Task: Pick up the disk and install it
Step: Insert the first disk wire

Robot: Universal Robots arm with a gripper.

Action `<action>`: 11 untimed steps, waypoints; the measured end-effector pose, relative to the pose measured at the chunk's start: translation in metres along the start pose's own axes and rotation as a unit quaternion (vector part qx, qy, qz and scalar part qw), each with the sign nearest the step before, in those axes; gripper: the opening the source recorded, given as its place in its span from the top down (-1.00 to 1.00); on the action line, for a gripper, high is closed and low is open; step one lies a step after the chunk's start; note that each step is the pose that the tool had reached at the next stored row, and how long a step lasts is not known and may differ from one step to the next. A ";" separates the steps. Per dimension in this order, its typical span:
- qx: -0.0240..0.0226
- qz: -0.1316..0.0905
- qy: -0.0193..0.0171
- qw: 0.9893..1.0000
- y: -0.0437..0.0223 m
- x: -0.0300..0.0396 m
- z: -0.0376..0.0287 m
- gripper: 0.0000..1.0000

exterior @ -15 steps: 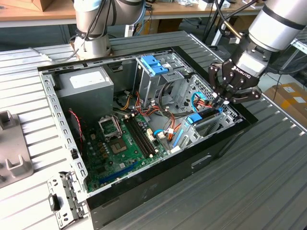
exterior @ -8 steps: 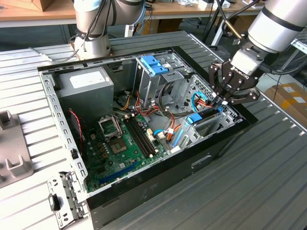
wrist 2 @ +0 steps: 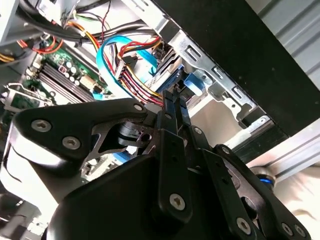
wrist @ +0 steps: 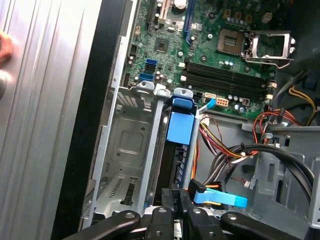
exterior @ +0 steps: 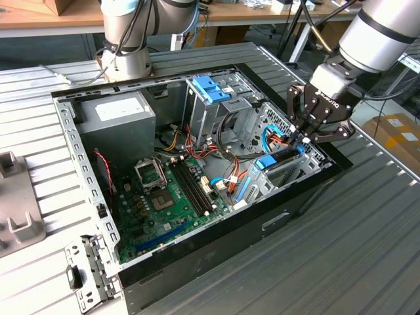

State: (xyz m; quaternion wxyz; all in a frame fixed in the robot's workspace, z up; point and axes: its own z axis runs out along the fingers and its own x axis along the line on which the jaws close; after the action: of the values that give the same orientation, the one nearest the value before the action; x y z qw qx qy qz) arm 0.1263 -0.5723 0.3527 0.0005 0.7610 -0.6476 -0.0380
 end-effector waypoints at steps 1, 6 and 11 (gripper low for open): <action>0.000 0.006 0.000 1.000 0.0000 0.0000 0.0000 0.66; 0.002 0.042 -0.002 0.999 0.0000 0.0000 0.0003 0.66; 0.004 0.075 -0.004 0.997 0.0000 0.0001 0.0012 0.66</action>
State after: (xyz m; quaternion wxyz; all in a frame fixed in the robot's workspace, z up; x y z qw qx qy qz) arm 0.1263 -0.5723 0.3515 -0.0023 0.7101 -0.7030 -0.0379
